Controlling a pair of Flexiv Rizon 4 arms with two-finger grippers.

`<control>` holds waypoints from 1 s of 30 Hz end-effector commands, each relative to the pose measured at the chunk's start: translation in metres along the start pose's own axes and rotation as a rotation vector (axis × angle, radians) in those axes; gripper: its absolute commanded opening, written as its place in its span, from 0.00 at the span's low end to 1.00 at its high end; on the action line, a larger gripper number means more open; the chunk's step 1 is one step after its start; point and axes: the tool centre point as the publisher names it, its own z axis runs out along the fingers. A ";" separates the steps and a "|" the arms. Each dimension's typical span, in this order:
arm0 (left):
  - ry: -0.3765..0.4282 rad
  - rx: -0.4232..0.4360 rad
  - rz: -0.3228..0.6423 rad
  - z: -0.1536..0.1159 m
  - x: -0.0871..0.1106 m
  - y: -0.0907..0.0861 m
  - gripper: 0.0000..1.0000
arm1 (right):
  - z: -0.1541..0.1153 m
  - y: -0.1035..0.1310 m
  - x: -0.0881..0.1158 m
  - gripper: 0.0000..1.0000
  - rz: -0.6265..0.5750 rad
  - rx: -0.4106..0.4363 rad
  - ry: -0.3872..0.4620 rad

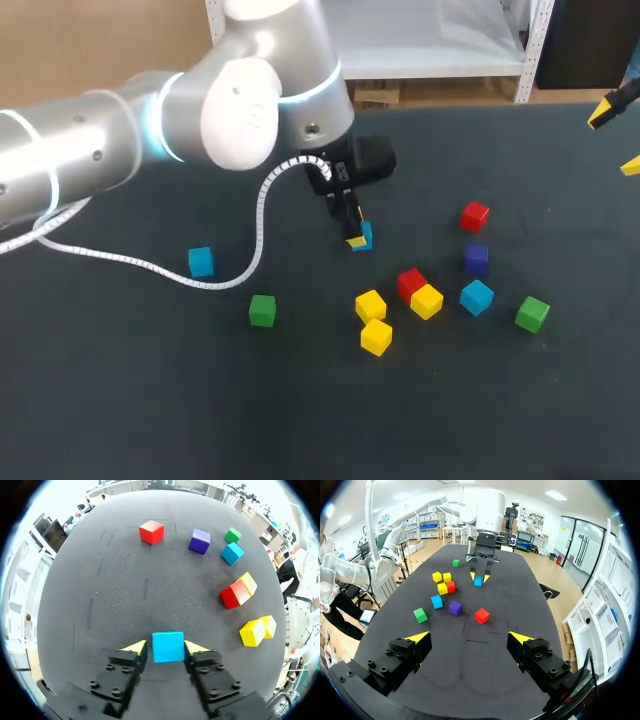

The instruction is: Place the blue cubes, place green cubes on the blue cubes, place the yellow cubes on the green cubes, then place the red cubes on the yellow cubes, and place purple cube on the red cubes.

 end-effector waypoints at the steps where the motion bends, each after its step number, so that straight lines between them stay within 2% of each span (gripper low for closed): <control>1: 0.009 0.008 0.000 0.000 0.001 0.003 0.32 | 0.000 0.001 0.000 1.00 -0.001 0.003 0.000; 2: 0.010 0.008 -0.001 0.000 0.002 0.002 0.29 | 0.000 0.001 0.000 1.00 -0.001 0.003 0.000; 7: 0.014 0.011 -0.002 -0.002 0.003 -0.001 0.24 | 0.000 0.001 0.000 1.00 -0.001 0.003 0.000; 9: 0.016 0.011 -0.001 -0.002 0.004 -0.002 0.27 | 0.000 0.001 0.000 1.00 -0.001 0.003 0.000; 19: 0.016 0.010 -0.003 -0.003 0.009 -0.004 0.29 | 0.000 0.001 0.000 1.00 -0.001 0.003 0.000; 27: 0.012 0.010 0.003 -0.002 0.009 -0.005 0.39 | 0.000 0.001 0.000 1.00 -0.001 0.003 0.000; 30: 0.010 0.010 0.005 -0.002 0.008 -0.005 0.37 | 0.000 0.001 0.000 1.00 -0.001 0.003 0.000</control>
